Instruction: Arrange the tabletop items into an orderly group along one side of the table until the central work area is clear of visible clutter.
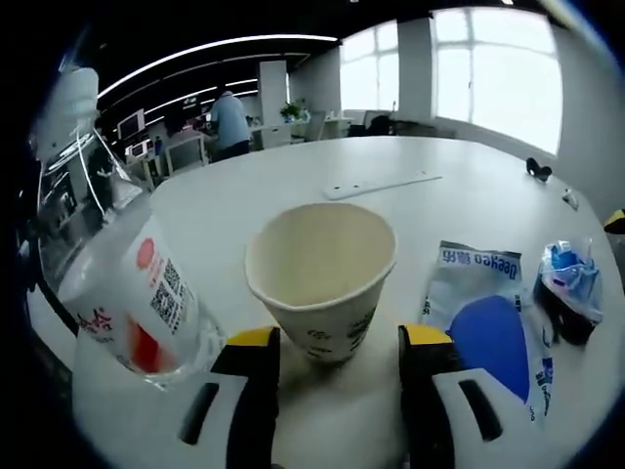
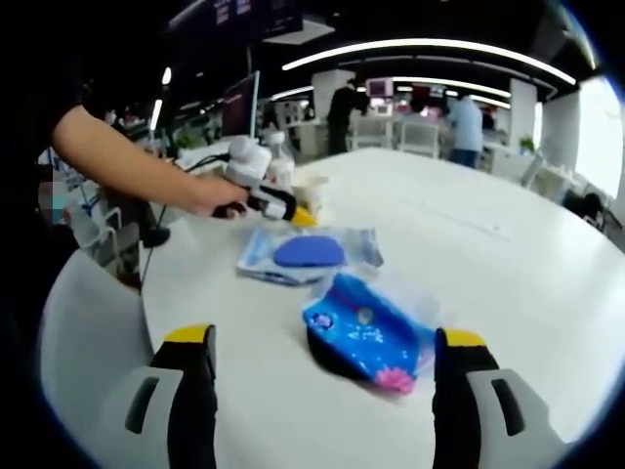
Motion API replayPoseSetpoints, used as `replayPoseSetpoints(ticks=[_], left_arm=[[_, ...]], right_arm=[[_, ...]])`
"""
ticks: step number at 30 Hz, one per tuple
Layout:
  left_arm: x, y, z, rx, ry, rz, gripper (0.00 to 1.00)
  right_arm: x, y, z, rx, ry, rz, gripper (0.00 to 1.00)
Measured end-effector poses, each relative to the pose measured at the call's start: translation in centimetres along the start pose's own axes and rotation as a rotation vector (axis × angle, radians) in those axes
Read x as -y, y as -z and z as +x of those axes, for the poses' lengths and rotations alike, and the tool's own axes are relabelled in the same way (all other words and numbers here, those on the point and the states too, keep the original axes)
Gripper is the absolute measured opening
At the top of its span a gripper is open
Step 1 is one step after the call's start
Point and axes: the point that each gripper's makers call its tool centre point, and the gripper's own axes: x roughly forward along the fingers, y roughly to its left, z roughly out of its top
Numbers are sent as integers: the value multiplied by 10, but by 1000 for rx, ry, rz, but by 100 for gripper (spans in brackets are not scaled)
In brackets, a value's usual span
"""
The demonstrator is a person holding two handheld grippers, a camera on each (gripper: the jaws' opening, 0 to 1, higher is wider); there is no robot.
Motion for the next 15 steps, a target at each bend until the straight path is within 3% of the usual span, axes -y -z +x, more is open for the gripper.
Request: replayPoseSetpoints(ticks=[15], left_arm=[[6,3,-15,-3,7,-17,54]], right_arm=[[-6,-6,-5,18,-4,-9,90]])
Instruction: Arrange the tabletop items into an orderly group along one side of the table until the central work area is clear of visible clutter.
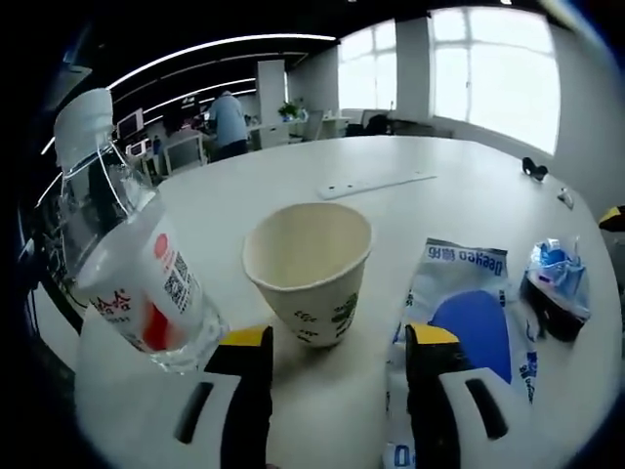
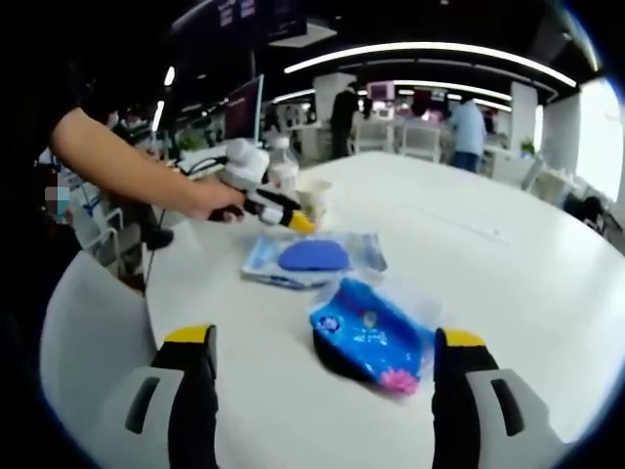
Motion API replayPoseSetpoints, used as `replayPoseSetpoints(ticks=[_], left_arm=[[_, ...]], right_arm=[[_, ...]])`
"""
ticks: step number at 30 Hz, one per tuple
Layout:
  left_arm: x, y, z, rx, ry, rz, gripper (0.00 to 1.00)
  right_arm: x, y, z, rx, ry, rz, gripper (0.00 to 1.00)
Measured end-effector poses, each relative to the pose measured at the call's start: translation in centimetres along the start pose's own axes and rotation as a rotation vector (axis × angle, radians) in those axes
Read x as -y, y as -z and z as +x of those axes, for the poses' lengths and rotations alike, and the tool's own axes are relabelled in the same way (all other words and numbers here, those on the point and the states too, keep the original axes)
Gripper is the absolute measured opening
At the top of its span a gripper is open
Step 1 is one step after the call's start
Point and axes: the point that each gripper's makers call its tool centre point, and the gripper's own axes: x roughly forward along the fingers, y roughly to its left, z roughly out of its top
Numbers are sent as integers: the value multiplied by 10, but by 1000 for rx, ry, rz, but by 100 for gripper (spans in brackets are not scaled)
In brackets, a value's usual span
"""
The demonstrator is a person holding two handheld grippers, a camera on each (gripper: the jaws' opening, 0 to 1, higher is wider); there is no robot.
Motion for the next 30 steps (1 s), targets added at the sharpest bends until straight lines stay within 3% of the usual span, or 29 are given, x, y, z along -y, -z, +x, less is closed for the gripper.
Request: replayPoseSetpoints(ticks=[24,30], left_arm=[[13,7,-19,-5,20,14,56],[22,10,-27,-14,32,31,57]], right_arm=[[9,-2,-10,-7,54,-25,81],[14,7,-12,-60,77,-84,73]])
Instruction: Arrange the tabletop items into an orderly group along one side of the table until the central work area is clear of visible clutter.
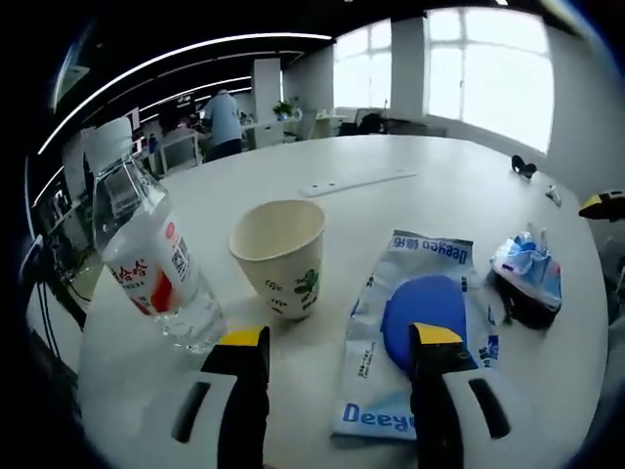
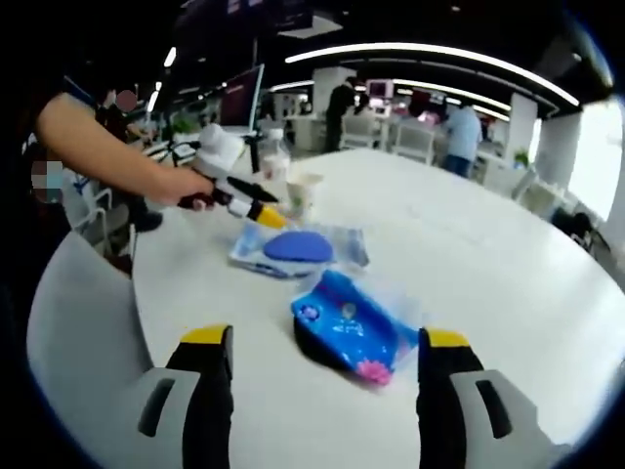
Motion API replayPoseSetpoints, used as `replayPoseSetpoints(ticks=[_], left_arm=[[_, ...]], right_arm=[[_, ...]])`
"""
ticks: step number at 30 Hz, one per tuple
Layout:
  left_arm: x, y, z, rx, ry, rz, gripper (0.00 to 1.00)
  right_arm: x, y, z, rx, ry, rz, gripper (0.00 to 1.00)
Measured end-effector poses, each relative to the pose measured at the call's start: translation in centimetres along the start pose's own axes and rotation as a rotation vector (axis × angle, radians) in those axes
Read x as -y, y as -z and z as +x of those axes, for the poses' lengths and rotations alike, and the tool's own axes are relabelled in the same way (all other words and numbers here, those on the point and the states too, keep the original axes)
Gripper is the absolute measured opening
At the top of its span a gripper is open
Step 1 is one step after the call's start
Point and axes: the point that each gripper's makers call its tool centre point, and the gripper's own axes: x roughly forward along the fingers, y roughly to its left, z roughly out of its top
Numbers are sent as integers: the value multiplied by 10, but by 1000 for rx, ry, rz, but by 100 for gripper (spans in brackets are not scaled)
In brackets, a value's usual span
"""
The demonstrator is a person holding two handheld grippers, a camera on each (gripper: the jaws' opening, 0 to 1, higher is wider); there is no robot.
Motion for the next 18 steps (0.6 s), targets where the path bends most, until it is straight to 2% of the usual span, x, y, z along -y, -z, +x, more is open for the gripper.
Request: replayPoseSetpoints(ticks=[13,18], left_arm=[[27,3,-15,-3,38,16,56],[38,3,-19,0,65,27,56]], right_arm=[[8,-6,-4,10,50,17,69],[8,-6,-3,-9,58,-19,65]])
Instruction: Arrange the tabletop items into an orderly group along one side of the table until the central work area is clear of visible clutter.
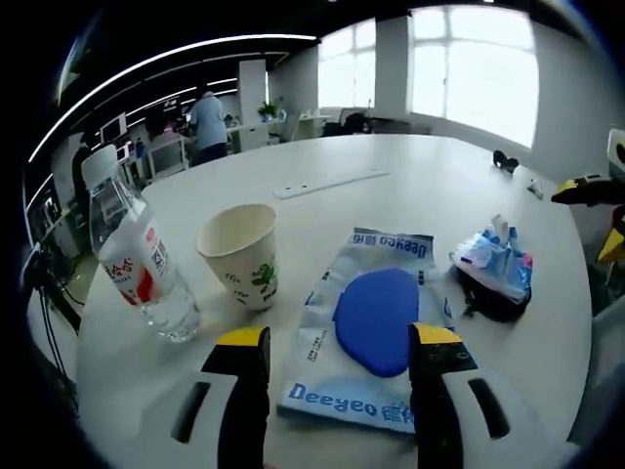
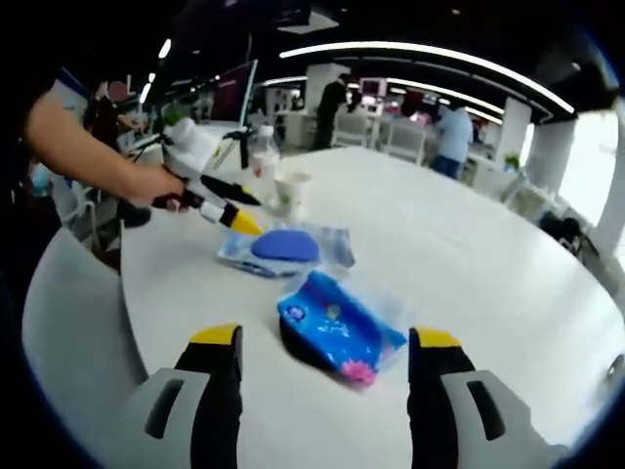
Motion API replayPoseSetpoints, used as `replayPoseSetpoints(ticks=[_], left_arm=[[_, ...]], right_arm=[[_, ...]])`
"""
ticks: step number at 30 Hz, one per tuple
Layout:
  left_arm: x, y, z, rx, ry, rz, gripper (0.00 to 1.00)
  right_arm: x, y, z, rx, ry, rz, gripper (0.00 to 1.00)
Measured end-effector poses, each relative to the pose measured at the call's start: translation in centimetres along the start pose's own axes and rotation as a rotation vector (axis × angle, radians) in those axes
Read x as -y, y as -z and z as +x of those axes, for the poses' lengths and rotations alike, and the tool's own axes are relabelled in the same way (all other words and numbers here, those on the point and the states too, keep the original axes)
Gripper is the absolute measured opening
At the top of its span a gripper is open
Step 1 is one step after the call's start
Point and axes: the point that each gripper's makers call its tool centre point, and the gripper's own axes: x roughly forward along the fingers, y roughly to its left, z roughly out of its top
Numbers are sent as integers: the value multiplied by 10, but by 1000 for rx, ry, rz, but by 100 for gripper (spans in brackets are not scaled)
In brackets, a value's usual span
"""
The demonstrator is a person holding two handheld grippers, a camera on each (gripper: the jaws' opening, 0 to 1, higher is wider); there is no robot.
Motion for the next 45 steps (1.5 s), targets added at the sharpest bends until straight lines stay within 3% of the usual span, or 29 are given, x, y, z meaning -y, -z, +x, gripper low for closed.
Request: replayPoseSetpoints(ticks=[28,38,45], left_arm=[[47,-2,-8,18,164,55,53],[56,-8,-2,27,180,57,52],[67,-14,2,29,169,52,52]], right_arm=[[12,12,-6,-57,120,46,55],[18,17,-5,-65,137,55,51],[29,25,0,-66,111,56,48]])
